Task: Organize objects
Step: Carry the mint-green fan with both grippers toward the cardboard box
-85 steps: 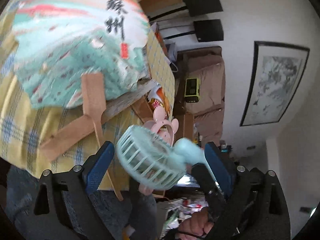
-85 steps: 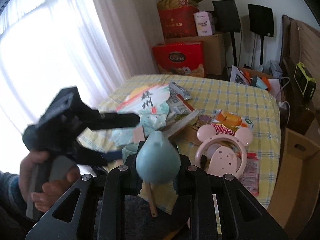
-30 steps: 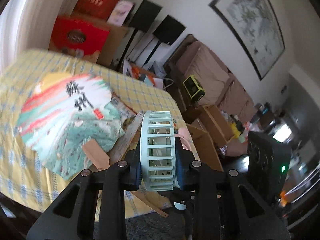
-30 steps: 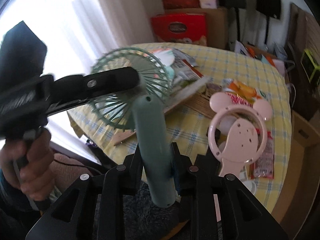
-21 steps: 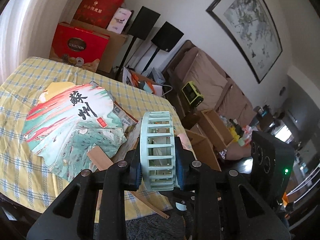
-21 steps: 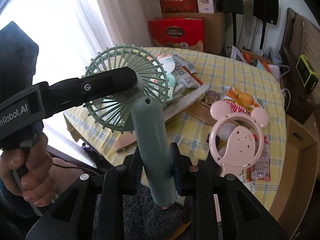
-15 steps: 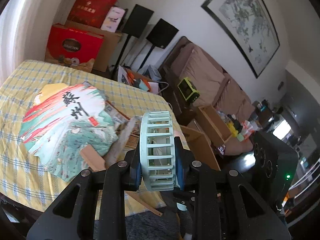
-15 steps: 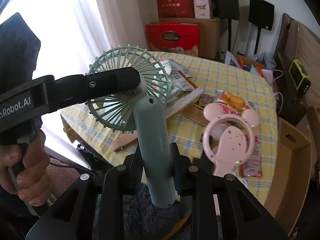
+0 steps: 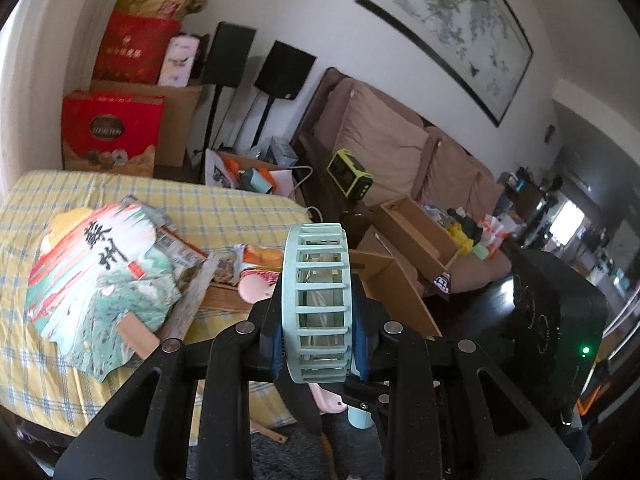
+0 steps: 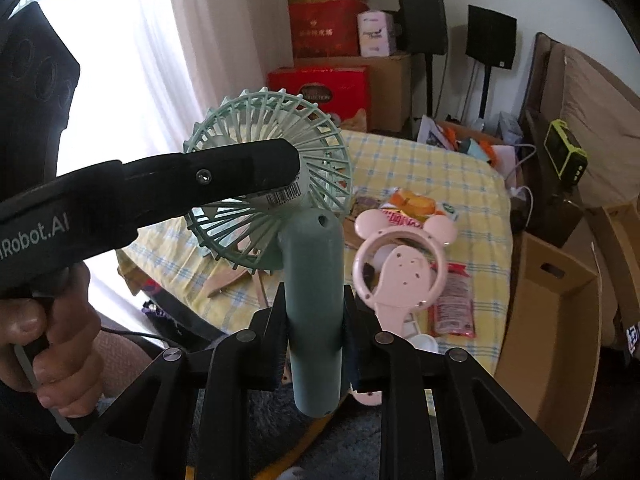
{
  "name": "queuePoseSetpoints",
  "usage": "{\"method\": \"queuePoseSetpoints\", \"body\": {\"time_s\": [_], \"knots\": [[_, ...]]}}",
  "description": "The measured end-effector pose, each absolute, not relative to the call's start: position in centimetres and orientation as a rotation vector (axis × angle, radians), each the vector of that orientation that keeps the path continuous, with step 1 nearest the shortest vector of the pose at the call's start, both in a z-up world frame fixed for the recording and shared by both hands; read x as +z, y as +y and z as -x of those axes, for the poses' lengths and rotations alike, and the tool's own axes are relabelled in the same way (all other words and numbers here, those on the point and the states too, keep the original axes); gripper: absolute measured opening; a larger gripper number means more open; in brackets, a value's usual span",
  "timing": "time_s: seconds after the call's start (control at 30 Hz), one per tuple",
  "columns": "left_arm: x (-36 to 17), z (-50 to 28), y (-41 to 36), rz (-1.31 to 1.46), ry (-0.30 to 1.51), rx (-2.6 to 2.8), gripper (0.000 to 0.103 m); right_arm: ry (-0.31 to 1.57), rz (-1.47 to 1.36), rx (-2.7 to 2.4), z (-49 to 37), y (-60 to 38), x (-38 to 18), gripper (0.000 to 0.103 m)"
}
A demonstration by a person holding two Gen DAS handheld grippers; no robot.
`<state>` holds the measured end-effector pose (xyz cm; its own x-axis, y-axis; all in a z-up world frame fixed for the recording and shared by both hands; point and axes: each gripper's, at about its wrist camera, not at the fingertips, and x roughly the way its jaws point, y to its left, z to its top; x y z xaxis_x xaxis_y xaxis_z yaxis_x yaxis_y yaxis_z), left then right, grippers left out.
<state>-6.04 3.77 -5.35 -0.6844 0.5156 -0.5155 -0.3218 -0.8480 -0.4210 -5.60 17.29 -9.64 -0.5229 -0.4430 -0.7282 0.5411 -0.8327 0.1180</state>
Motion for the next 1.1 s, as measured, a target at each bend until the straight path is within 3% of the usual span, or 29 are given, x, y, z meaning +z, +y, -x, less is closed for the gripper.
{"method": "queuePoseSetpoints", "body": {"time_s": [0.53,1.1], "knots": [[-3.4,5.6,11.0,0.801,-0.301,2.381,0.025,0.088,-1.032,-2.470,3.6,24.0,-7.3,0.022],[-4.6,2.9,15.7,0.814,-0.182,2.303,0.024,-0.045,-0.972,-2.539,-0.3,28.8,-9.4,0.022]]}}
